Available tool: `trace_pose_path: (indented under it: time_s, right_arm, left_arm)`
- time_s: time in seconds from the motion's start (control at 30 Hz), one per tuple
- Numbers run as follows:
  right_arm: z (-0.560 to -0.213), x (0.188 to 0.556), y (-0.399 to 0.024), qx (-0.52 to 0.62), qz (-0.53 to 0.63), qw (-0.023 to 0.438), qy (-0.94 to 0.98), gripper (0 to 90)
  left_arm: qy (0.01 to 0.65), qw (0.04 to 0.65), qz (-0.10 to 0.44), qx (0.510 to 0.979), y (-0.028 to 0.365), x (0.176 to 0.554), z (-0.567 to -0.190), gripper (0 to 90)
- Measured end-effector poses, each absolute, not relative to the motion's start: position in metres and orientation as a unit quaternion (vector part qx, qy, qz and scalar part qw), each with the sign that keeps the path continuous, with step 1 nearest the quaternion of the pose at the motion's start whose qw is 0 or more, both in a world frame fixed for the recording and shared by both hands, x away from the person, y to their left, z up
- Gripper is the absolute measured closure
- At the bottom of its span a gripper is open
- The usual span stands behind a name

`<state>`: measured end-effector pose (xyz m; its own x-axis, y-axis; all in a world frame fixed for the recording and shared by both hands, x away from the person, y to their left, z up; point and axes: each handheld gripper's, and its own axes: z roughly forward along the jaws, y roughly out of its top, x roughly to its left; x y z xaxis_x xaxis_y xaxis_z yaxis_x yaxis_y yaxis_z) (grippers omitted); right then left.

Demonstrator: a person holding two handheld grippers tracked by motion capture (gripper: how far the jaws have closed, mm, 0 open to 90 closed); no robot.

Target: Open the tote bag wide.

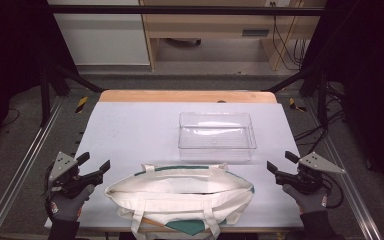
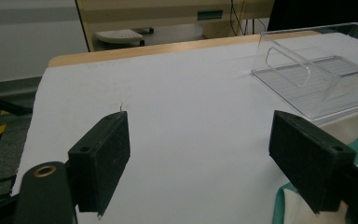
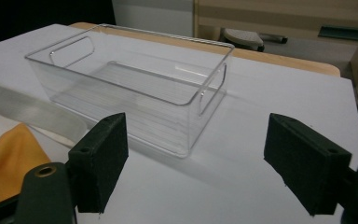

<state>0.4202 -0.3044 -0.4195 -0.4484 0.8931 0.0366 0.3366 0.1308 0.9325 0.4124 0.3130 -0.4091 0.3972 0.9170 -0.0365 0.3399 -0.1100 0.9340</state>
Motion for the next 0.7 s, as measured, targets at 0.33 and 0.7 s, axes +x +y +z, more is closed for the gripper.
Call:
trace_pose_path:
  time_s: [0.33, 0.7]
  right_arm:
    - [-0.400, 0.416, -0.300, 0.421, 0.504, 0.295, 0.694, 28.2]
    - [-0.361, 0.403, -0.270, 0.375, 0.546, 0.237, 0.711, 41.0]
  left_arm:
    - [0.456, 0.513, 0.292, 0.666, 0.319, 0.404, -0.393, 18.3]
    - [0.420, 0.525, 0.282, 0.685, 0.294, 0.393, -0.376, 21.5]
